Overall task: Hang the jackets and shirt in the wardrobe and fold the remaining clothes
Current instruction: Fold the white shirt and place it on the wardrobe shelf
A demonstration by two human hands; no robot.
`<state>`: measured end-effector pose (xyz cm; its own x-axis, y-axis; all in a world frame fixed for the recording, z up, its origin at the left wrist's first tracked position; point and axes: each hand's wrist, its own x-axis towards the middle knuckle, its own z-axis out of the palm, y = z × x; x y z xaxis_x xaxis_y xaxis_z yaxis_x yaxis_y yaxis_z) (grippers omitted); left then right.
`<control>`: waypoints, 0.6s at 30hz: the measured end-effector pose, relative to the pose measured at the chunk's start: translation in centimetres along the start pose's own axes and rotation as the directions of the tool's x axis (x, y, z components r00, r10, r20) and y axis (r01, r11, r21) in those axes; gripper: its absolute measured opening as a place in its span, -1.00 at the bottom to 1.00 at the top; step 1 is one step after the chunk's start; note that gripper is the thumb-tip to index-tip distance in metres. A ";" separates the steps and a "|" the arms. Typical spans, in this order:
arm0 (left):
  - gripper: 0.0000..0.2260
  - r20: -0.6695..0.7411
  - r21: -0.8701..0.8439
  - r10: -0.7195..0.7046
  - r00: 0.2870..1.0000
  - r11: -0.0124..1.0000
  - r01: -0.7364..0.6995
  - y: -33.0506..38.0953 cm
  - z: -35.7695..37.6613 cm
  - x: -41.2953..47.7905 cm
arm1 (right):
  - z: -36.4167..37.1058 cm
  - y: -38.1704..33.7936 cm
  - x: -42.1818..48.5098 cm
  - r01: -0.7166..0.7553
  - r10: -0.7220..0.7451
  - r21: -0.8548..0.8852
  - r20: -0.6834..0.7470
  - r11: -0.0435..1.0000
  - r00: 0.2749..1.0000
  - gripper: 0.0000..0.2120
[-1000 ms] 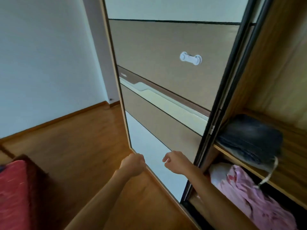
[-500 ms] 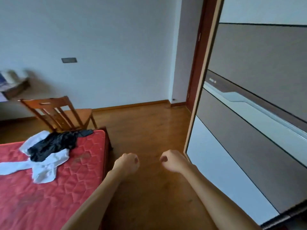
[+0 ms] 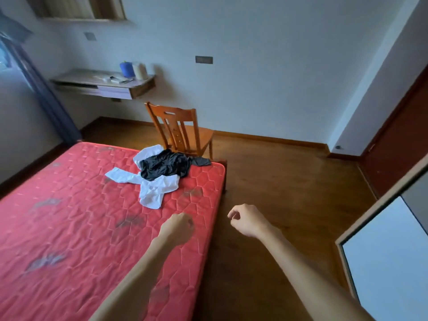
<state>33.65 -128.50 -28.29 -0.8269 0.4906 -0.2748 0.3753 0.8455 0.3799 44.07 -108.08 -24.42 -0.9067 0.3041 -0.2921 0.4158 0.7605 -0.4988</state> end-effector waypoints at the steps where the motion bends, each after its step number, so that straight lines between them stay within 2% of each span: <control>1: -0.79 0.001 0.000 -0.029 1.000 1.000 0.029 -1.0 -0.1 0.3 | 0.5 -0.8 1.1 0.014 -0.014 0.000 0.023 1.000 1.000 -0.76; 9: -0.85 0.003 -0.002 -0.230 0.973 0.973 0.230 -5.5 -1.6 5.7 | 1.0 -3.8 11.0 0.150 -0.149 0.004 0.146 0.989 0.978 -0.75; 18: -0.83 -0.074 -0.031 -0.334 0.940 0.943 0.332 -3.5 -5.2 15.8 | -4.6 -3.3 25.3 0.256 -0.256 0.028 0.215 0.966 0.942 -0.75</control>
<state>17.07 -124.83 -29.43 -0.9333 0.1633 -0.3197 0.0660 0.9534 0.2943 19.38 -100.26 -26.42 -0.9458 -0.0314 -0.3233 0.1717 0.7966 -0.5796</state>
